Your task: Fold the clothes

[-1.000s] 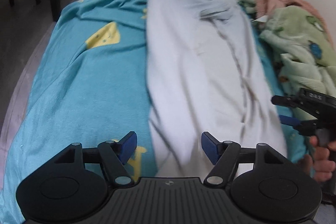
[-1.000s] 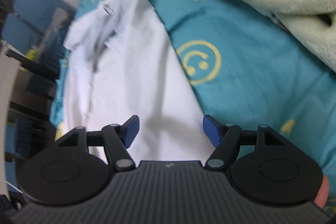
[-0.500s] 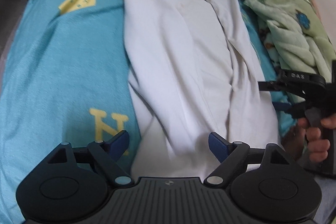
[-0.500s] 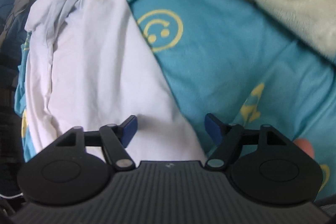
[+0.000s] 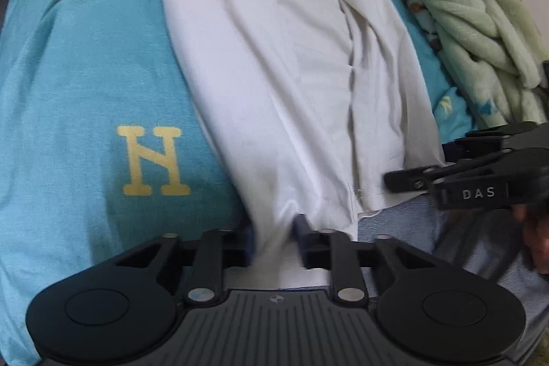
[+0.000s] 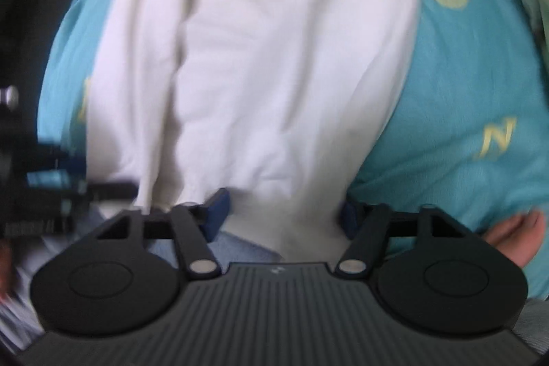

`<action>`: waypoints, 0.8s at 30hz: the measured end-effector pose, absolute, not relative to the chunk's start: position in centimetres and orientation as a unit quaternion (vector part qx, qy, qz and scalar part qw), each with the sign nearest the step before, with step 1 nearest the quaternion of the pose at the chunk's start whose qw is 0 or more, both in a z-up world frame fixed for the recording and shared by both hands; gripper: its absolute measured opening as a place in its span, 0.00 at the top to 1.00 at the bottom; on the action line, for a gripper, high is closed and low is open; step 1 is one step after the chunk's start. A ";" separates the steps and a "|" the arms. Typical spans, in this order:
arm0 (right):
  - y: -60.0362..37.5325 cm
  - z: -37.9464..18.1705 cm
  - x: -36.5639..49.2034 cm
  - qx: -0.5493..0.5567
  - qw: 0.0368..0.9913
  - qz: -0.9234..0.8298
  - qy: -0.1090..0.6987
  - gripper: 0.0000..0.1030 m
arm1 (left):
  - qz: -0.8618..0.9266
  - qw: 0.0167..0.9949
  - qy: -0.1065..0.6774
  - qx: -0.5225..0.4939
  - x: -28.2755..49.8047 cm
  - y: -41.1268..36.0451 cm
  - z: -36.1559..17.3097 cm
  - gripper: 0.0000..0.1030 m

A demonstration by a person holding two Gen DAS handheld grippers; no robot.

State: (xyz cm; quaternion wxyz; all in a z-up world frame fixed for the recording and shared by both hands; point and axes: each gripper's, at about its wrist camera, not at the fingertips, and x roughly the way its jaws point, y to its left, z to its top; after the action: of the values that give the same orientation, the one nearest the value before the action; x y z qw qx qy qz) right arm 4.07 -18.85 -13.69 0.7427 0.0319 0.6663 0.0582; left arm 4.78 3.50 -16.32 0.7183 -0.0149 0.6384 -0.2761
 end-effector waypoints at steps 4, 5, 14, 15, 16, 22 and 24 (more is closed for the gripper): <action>-20.3 -12.2 3.2 0.055 0.759 0.066 0.645 0.91 | -0.274 0.738 0.616 -0.033 4.4 4.6 -14.5 0.95; -20.9 -11.4 2.9 0.067 0.767 0.072 0.634 0.91 | -0.280 0.748 0.600 -0.046 4.2 5.1 -13.5 0.95; -26.7 -2.3 -0.4 0.192 0.831 0.119 0.508 0.92 | -0.256 0.822 0.481 -0.167 1.6 10.2 -3.2 0.96; -26.7 -1.3 -0.6 0.197 0.836 0.126 0.496 0.92 | -0.254 0.827 0.471 -0.174 1.3 10.5 -2.2 0.96; -26.7 -0.3 -1.0 0.199 0.842 0.134 0.484 0.92 | -0.253 0.831 0.463 -0.178 0.9 10.6 -1.0 0.96; -27.8 2.4 -4.5 0.209 0.856 0.166 0.443 0.92 | -0.257 0.841 0.442 -0.178 -3.8 11.0 4.0 0.96; -28.2 2.1 -6.4 0.217 0.854 0.175 0.440 0.92 | -0.261 0.840 0.444 -0.174 -6.4 11.3 4.8 0.96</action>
State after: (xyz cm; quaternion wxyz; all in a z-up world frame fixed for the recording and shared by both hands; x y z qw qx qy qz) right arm -6.41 -28.22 2.11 0.8536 0.2174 0.4399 0.1750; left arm -6.41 11.26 4.76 0.8397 -0.1737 0.4436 -0.2606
